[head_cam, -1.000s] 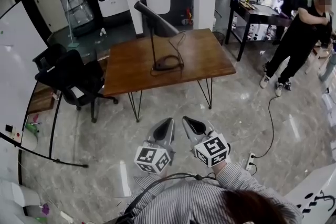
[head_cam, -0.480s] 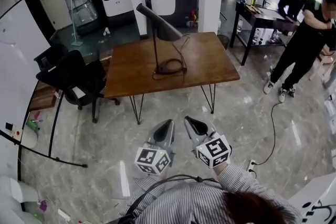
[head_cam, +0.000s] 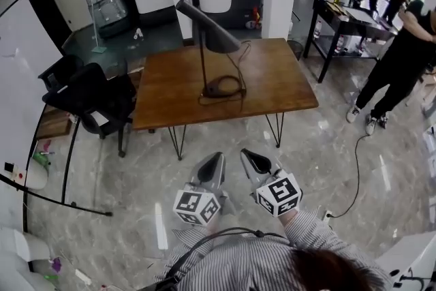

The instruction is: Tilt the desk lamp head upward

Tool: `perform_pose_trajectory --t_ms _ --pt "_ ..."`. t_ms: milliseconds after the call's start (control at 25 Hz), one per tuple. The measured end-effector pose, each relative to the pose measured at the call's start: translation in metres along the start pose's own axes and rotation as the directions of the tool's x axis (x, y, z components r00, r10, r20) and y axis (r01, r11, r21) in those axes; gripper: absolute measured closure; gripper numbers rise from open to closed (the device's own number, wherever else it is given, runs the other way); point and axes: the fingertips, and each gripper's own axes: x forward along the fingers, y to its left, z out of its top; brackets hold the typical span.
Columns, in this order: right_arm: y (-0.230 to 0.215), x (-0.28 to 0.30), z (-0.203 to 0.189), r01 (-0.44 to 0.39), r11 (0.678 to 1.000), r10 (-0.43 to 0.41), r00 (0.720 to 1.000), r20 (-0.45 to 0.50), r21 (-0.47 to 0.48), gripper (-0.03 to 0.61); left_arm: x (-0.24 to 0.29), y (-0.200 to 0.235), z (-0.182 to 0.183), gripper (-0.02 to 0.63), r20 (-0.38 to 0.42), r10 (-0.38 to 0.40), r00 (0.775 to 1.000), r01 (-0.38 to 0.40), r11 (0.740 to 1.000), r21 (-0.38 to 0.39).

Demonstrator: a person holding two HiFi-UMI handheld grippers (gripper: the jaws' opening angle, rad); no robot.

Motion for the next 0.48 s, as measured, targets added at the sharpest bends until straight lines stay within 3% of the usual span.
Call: perform_pose_trajectory --t_ms 480 --pt "-0.084 0.134 0.015 0.044 0.999 -0.044 0.999 0.008 0.015 0.577 0.113 0.11 0.026 0.607 -0.016 -0.034 0.999 0.035 0.999 0.017"
